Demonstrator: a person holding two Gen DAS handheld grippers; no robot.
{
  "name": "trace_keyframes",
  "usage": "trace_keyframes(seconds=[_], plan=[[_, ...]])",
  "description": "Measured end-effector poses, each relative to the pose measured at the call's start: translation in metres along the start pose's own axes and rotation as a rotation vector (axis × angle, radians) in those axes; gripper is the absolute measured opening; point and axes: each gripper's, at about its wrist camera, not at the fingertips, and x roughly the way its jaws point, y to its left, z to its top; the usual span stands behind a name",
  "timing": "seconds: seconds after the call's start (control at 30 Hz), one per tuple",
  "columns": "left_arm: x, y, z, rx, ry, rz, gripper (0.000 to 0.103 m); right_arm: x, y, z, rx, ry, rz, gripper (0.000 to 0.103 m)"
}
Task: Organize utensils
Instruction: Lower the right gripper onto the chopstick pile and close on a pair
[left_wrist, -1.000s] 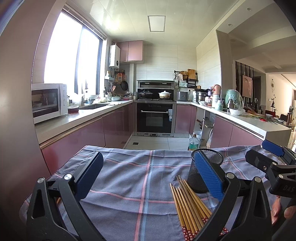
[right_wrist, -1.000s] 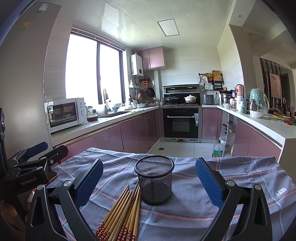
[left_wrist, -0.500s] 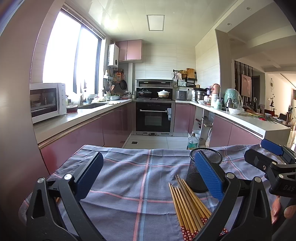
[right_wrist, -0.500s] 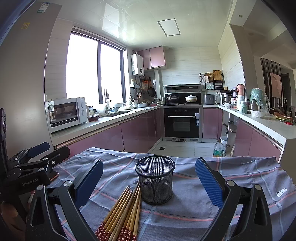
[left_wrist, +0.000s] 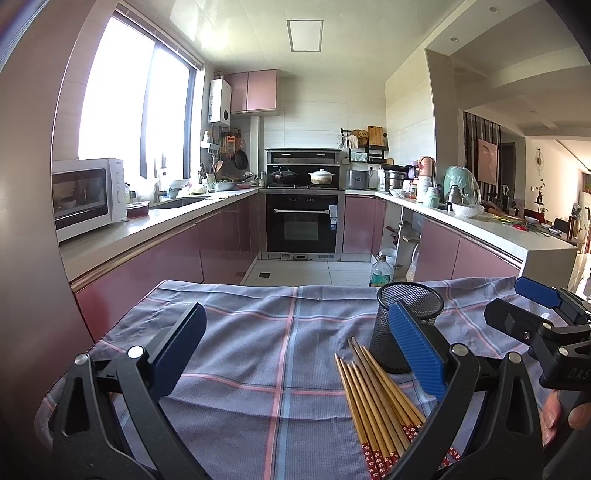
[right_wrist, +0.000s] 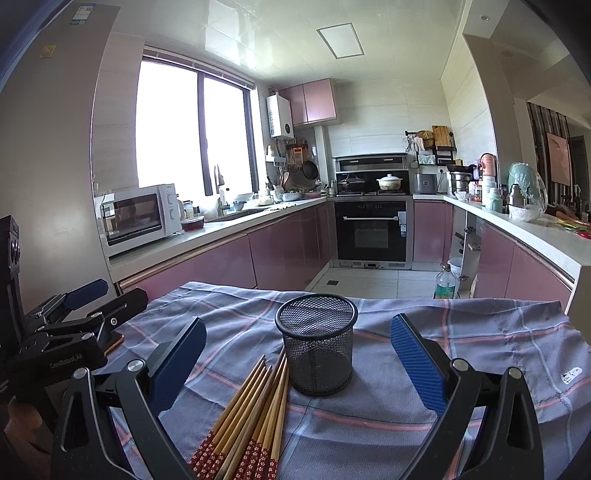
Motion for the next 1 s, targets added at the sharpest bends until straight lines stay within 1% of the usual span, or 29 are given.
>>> trace_keyframes(seconds=[0.1,0.17,0.23,0.27,0.33,0.37,0.43,0.47,0.5,0.53,0.6,0.7,0.73,0.87,0.97,1.0], plan=[[0.011,0.002,-0.006,0.009,0.053,-0.016,0.097,0.006,-0.001,-0.005,-0.006,0.048,0.012,0.096],[0.021,0.002,-0.012,0.016,0.096,-0.027,0.097,0.012,-0.001,-0.010,-0.013,0.090,0.025,0.092],[0.031,0.001,-0.020,0.026,0.139,-0.039,0.097,0.020,-0.001,-0.016,-0.021,0.144,0.039,0.084],[0.036,0.000,-0.024,0.033,0.163,-0.041,0.097,0.025,-0.002,-0.020,-0.020,0.177,0.052,0.082],[0.046,-0.002,-0.033,0.049,0.208,-0.059,0.097,0.036,-0.002,-0.027,-0.015,0.241,0.070,0.071],[0.052,-0.003,-0.037,0.055,0.229,-0.065,0.096,0.042,-0.003,-0.030,-0.012,0.273,0.078,0.069],[0.062,-0.005,-0.045,0.065,0.270,-0.081,0.093,0.052,-0.003,-0.038,-0.007,0.328,0.089,0.061],[0.068,-0.006,-0.049,0.072,0.294,-0.090,0.091,0.057,-0.003,-0.041,-0.006,0.356,0.093,0.060],[0.075,-0.007,-0.053,0.075,0.318,-0.101,0.089,0.062,-0.003,-0.045,-0.005,0.381,0.099,0.054],[0.080,-0.008,-0.057,0.072,0.343,-0.121,0.087,0.067,-0.004,-0.048,0.000,0.404,0.103,0.044],[0.091,-0.009,-0.063,0.066,0.393,-0.155,0.083,0.076,-0.006,-0.055,0.014,0.452,0.112,0.033],[0.107,-0.015,-0.074,0.086,0.450,-0.158,0.077,0.088,-0.008,-0.062,0.031,0.517,0.111,0.031],[0.111,-0.018,-0.076,0.091,0.467,-0.161,0.076,0.091,-0.009,-0.064,0.036,0.533,0.119,0.030],[0.123,-0.024,-0.085,0.109,0.525,-0.179,0.072,0.096,-0.007,-0.069,0.030,0.561,0.130,0.027],[0.132,-0.026,-0.090,0.117,0.574,-0.188,0.065,0.100,-0.005,-0.071,0.017,0.575,0.128,0.026],[0.135,-0.026,-0.092,0.117,0.579,-0.192,0.064,0.101,-0.004,-0.071,0.010,0.579,0.126,0.026]])
